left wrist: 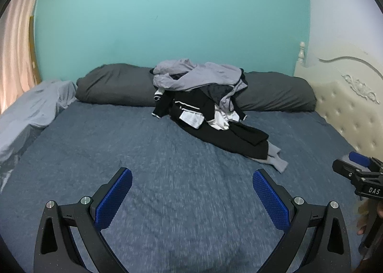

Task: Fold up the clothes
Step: 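Move the right tool toward the clothes pile and reach into it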

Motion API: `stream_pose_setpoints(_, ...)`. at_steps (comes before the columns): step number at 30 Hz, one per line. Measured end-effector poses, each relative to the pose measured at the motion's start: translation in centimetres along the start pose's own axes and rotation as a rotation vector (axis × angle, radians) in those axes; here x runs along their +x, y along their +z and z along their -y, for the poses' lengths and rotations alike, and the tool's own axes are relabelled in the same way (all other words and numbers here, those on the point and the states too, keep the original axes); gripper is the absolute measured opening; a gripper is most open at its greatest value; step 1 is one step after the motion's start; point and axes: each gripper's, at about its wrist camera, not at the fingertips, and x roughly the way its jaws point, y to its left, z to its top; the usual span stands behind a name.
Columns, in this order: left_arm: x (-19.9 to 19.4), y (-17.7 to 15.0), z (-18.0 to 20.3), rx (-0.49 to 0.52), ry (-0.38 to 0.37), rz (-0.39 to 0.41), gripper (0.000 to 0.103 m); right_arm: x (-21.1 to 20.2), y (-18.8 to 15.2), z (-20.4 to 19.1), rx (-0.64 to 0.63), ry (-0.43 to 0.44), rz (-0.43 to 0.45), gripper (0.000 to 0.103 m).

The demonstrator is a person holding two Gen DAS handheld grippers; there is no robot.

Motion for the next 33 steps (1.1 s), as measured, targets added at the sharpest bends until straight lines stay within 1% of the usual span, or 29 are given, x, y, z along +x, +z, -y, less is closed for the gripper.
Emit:
stream_pose_setpoints(5, 6.5, 0.7, -1.3, -0.002, -0.021, -0.013, 0.103, 6.0, 1.6, 0.9, 0.000, 0.008, 0.021, 0.103)
stream_pose_setpoints(8, 10.2, 1.1, -1.9, -0.022, -0.042, -0.028, 0.103, 9.5, 2.5, 1.2, 0.006, 0.019, 0.033, 0.103)
stream_pose_setpoints(11, 12.9, 1.5, -2.0, -0.032, -0.038, -0.040, 0.103, 12.6, 3.3, 1.5, -0.001, 0.021, 0.019, 0.103)
stream_pose_setpoints(15, 15.4, 2.4, -2.1, -0.023, -0.030, -0.067, 0.103, 16.0, 4.5, 1.5, -0.002, 0.038, -0.007, 0.103)
stream_pose_setpoints(20, 18.4, 4.2, -2.8, -0.030, -0.029, -0.121, 0.103, 19.3, 6.9, 1.6, 0.026, 0.073, -0.028, 0.103)
stream_pose_setpoints(23, 20.0, 5.6, -3.4, -0.048, -0.023, -0.137, 0.103, 21.9, 8.7, 1.7, 0.047, 0.096, -0.057, 0.103)
stream_pose_setpoints(25, 21.1, 6.7, -3.9, -0.066, -0.020, -0.141, 0.103, 24.6, 10.1, 2.1, 0.076, 0.138, -0.103, 0.103)
stream_pose_setpoints(27, 22.2, 7.6, -4.3, -0.081, -0.014, -0.146, 0.103, 26.8, 11.1, 2.6, 0.091, 0.152, -0.128, 0.103)
stream_pose_setpoints(31, 24.7, 9.3, -5.0, -0.094, -0.002, -0.160, 0.103, 30.2, 13.3, 3.3, 0.109, 0.179, -0.126, 0.103)
stream_pose_setpoints(33, 26.0, 10.0, -5.5, -0.099, 0.003, -0.170, 0.103, 31.9, 14.4, 3.2, 0.095, 0.178, -0.134, 0.103)
